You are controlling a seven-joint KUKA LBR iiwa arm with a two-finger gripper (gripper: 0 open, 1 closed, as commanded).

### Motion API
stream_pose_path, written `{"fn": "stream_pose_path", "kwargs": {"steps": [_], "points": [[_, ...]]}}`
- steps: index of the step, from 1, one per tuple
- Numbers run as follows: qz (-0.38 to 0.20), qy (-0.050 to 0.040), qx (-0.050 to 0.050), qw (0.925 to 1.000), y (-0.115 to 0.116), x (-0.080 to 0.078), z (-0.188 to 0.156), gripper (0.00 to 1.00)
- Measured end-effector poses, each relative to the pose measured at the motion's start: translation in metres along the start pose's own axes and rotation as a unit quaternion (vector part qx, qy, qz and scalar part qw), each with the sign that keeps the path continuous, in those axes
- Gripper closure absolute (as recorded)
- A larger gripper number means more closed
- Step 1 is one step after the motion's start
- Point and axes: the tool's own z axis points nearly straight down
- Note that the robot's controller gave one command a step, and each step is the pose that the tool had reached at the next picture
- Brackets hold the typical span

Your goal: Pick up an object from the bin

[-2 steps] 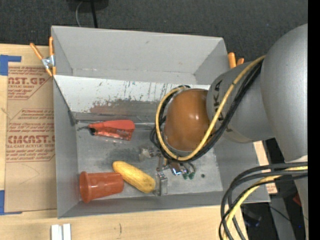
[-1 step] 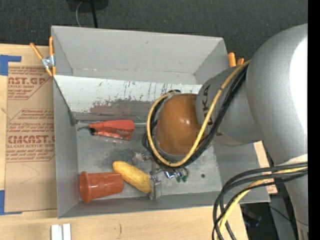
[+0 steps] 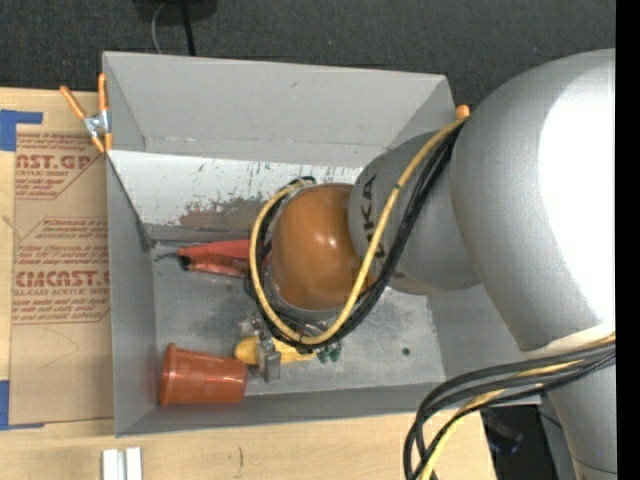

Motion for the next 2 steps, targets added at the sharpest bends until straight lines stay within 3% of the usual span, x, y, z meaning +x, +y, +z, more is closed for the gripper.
{"fn": "stream_pose_path", "kwargs": {"steps": [1,2], "points": [[0.000,0.0000,0.000,1.0000,0.000,0.000,0.000,1.00],[-0.028,-0.0035,0.000,0.9996,0.019,-0.008,-0.161,1.00]]}}
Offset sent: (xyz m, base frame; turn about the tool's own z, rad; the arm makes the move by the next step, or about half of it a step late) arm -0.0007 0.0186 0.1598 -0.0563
